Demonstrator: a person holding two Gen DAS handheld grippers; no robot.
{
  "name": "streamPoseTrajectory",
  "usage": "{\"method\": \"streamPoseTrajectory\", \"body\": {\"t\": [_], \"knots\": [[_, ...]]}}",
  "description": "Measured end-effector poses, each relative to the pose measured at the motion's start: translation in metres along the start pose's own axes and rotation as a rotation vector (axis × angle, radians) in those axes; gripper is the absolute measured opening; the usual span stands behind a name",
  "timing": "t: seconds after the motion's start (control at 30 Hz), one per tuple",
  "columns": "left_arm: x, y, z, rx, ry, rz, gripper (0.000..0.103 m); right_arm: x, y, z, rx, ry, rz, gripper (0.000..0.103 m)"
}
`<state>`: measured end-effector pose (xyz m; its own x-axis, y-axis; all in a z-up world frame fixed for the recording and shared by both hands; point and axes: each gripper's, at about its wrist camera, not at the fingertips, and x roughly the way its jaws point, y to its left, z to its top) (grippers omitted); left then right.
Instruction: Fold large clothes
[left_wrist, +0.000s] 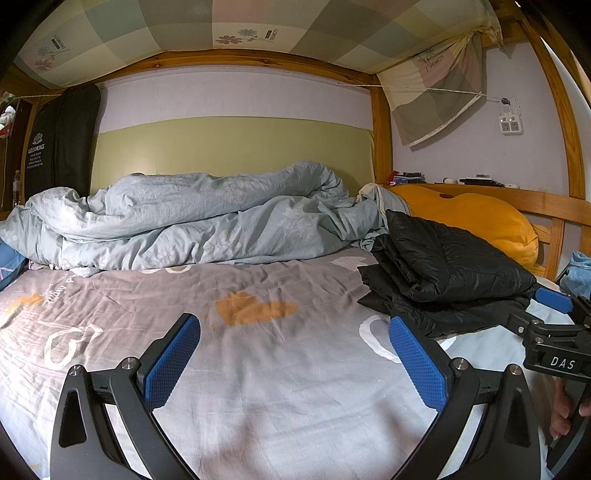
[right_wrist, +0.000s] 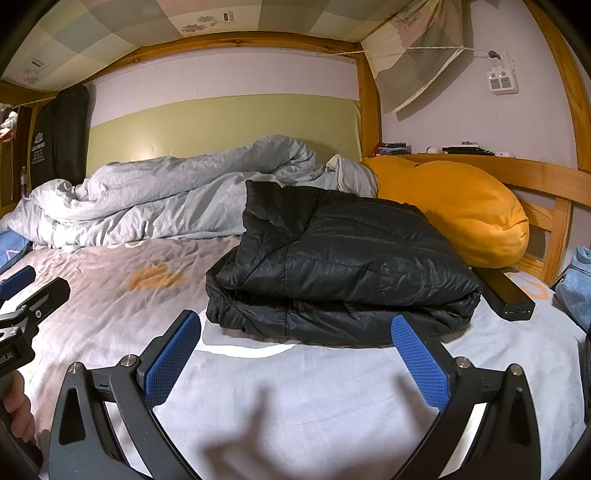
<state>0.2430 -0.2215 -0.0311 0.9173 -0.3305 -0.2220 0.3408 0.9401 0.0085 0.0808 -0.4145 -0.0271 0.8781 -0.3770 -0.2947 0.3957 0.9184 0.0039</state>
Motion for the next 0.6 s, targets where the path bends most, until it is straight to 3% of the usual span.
{"method": "streamPoseTrajectory", "body": {"t": [0.6], "knots": [[0.0002, 0.0004, 0.0001, -0.001, 0.0, -0.001, 0.103, 0.0007, -0.0015, -0.0006, 0.005, 0.007, 0.004, 0.103]]}}
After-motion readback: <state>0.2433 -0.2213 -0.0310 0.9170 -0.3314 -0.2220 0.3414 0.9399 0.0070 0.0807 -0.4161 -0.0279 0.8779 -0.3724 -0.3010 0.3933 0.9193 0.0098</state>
